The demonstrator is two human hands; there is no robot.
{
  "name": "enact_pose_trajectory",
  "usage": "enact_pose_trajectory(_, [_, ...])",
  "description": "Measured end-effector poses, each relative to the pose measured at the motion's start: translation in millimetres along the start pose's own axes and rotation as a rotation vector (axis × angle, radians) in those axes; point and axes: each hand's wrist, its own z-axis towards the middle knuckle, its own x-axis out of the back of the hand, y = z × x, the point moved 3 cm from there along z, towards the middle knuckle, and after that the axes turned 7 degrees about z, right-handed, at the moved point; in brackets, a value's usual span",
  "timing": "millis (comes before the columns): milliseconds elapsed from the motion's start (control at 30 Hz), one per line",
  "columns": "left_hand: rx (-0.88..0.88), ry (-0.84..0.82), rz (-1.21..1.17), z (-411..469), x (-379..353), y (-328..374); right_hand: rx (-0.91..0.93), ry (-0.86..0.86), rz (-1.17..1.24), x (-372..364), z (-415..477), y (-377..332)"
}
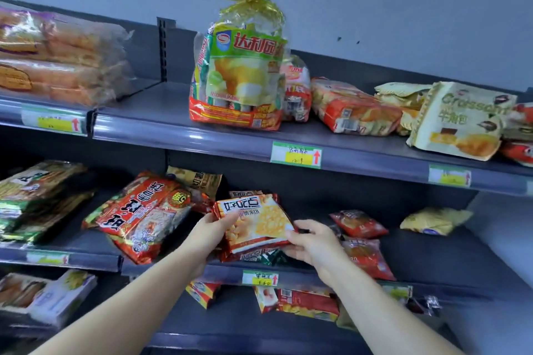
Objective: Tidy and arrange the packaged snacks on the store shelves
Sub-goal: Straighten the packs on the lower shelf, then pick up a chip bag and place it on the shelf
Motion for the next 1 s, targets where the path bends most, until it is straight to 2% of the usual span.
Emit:
enact_pose_trajectory(100, [-0.052, -0.119, 0.059, 23, -19, -1, -0.041, 0.096, 0.100, 14, 33, 6])
enact_pose_trajectory(200, [-0.069, -0.141, 0.148, 50, -33, 1, -0.067, 0.130, 0.126, 22, 62, 11])
enact_pose_trajectory(333, [-0.072, -0.067, 0.221, 97, -44, -7, -0.094, 0.077, 0.129, 33, 89, 18])
enact_pose_trajectory(533, [-0.024, 0.098, 0.149, 142, -61, -20, -0.081, 0.104, 0.103, 67, 119, 26])
enact_pose_trajectory(600, [-0.051, 0.177, 0.308, 156, -63, -23, -0.070, 0.156, 0.118, 90, 127, 24])
enact_pose_trajectory(767, [-0.034, 0.363, 0.963, 182, -69, -20, -0.053, 0.321, 0.221, 165, 139, 11])
enact_pose_trajectory(800, [-0.047, 0.407, 1.030, 181, -78, -18, -0.047, 0.347, 0.229, 181, 141, 9])
enact_pose_trajectory(900, [-0.248, 0.500, 1.060, 171, -124, -9, -0.034, 0.389, 0.245, 226, 149, 6])
enact_pose_trajectory(1000, [-0.372, 0.457, 1.066, 167, -184, -6, -0.039, 0.401, 0.246, 270, 158, 3])
